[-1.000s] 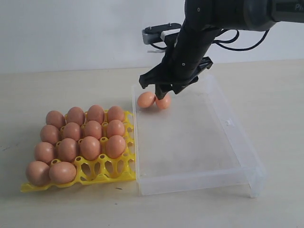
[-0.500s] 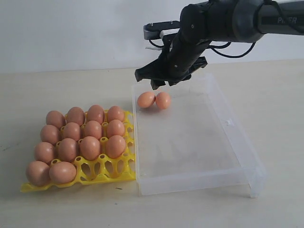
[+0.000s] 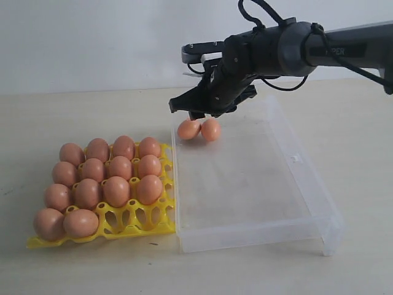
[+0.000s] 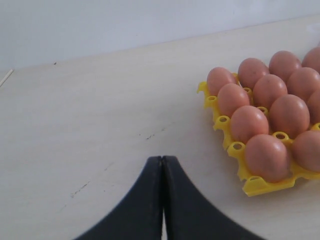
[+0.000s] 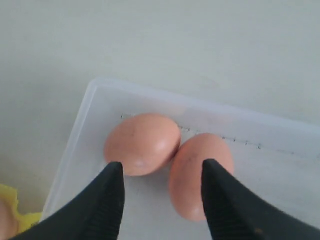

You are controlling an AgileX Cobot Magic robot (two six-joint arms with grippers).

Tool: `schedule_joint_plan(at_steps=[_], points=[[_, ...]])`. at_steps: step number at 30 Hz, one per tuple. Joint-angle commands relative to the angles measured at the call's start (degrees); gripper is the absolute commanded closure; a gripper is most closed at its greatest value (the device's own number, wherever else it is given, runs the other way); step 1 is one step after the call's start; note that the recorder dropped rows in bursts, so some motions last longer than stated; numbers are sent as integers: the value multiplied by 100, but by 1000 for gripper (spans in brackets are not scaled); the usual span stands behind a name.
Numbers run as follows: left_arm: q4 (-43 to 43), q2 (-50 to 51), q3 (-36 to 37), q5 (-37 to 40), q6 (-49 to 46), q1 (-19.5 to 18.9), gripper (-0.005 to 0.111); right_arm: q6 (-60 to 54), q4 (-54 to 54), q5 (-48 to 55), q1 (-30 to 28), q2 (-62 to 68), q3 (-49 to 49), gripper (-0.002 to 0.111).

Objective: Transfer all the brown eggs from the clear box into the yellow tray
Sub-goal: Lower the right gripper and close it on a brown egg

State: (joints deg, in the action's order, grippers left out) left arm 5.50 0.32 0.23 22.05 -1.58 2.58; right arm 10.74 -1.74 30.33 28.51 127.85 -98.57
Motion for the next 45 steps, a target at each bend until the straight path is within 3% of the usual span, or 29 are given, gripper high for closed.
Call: schedule_joint_plan(at_steps=[1,10,18,31,36,43,45], points=[[-6,-32,-23,-35,28,28,107,188,-229,-84,-70,173,-318,60],[-6,-32,-23,-35,28,28,107,242,-519,-66,-178,506,-579,60],[-6,-32,-23,-35,28,28,107,242,-467,-38,-228,708,-579,49],[-6,-32,-23,-35,28,28,107,242,-469,-112,-228,824,-579,49],[-6,-32,-23,-35,28,28,107,242,-466,-38,-228,824,-579,63],[-6,-32,-23,-35,28,28,107,-118,-455,-3,-228,824,-579,108],[-6,-32,-23,-35,28,28,107,-212,-443,29,-228,824,-579,108]])
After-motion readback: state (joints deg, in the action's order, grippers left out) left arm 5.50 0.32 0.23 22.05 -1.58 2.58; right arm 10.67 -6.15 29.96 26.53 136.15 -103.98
